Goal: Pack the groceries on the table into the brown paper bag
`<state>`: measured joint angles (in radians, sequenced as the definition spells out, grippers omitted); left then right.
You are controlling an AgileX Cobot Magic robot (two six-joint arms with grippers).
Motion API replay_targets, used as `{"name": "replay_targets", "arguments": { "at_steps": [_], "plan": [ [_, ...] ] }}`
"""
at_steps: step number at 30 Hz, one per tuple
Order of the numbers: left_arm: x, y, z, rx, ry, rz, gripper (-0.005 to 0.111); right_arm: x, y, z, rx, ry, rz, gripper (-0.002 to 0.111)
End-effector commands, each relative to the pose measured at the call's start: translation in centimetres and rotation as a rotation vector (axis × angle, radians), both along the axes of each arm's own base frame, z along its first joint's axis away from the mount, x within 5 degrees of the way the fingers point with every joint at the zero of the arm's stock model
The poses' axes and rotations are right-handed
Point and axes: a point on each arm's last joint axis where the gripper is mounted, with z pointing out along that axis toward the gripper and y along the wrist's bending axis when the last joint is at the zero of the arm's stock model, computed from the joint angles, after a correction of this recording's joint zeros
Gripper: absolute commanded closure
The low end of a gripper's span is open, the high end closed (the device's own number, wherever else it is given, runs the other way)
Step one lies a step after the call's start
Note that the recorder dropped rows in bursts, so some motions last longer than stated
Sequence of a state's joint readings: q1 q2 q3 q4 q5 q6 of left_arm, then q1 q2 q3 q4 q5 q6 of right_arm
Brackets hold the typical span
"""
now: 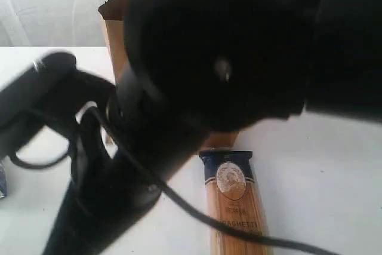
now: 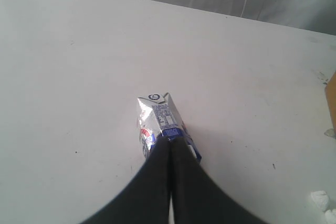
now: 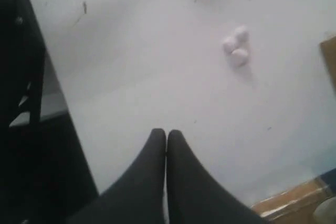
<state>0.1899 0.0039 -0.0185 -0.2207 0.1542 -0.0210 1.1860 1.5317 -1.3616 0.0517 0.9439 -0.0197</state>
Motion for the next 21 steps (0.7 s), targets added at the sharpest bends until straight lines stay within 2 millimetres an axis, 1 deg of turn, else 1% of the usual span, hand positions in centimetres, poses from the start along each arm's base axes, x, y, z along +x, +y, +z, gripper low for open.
{"name": "replay_targets", "arguments": {
  "at_steps": [1,3,4,5,6,7,8,9,10,12,13,14,15,16,18,19,21],
  "plan": [
    [0.0,0.0,-0.1,-0.011,-0.005,-0.003,0.107,-1.0,-0.6,-4.4,-0.021,0.118,-0.030,0.108],
    [0.0,0.0,-0.1,-0.011,-0.005,-0.003,0.107,-1.2,-0.8,-6.2,-0.006,0.126,-0.047,0.108],
    [0.0,0.0,-0.1,-0.011,-0.005,-0.003,0.107,-1.3,-1.2,-8.1,-0.025,0.129,-0.050,0.108],
    [0.0,0.0,-0.1,-0.011,-0.005,-0.003,0.107,-1.4,-1.3,-8.7,-0.046,0.147,-0.054,0.106],
    [0.0,0.0,-0.1,-0.011,-0.005,-0.003,0.107,-1.9,-1.4,-9.9,-0.128,0.230,-0.061,0.101],
    [0.0,0.0,-0.1,-0.011,-0.005,-0.003,0.107,-2.8,-1.3,-10.6,-0.187,0.296,-0.024,0.097],
    [0.0,0.0,-0.1,-0.011,-0.005,-0.003,0.107,-3.1,-1.1,-10.9,-0.195,0.307,0.006,0.096],
    [0.0,0.0,-0.1,-0.011,-0.005,-0.003,0.107,-3.6,-0.4,-11.1,-0.197,0.300,0.050,0.097],
    [0.0,0.0,-0.1,-0.011,-0.005,-0.003,0.107,-3.6,-0.1,-11.0,-0.197,0.286,0.070,0.097],
    [0.0,0.0,-0.1,-0.011,-0.005,-0.003,0.107,-3.3,1.0,-9.8,-0.205,0.249,0.115,0.097],
    [0.0,0.0,-0.1,-0.011,-0.005,-0.003,0.107,-2.6,1.6,-8.5,-0.219,0.199,0.120,0.097],
    [0.0,0.0,-0.1,-0.011,-0.005,-0.003,0.107,-2.0,2.0,-7.7,-0.218,0.158,0.091,0.097],
    [0.0,0.0,-0.1,-0.011,-0.005,-0.003,0.107,-0.8,2.9,-6.2,-0.194,0.077,0.011,0.097],
    [0.0,0.0,-0.1,-0.011,-0.005,-0.003,0.107,-0.3,3.3,-5.9,-0.194,0.039,-0.014,0.097],
    [0.0,0.0,-0.1,-0.011,-0.005,-0.003,0.107,0.6,4.1,-5.9,-0.213,-0.001,-0.001,0.097],
    [0.0,0.0,-0.1,-0.011,-0.005,-0.003,0.107,0.9,4.4,-6.3,-0.228,-0.006,0.017,0.097],
    [0.0,0.0,-0.1,-0.011,-0.005,-0.003,0.107,1.4,4.9,-7.7,-0.285,-0.018,0.075,0.097]
  ]
}}
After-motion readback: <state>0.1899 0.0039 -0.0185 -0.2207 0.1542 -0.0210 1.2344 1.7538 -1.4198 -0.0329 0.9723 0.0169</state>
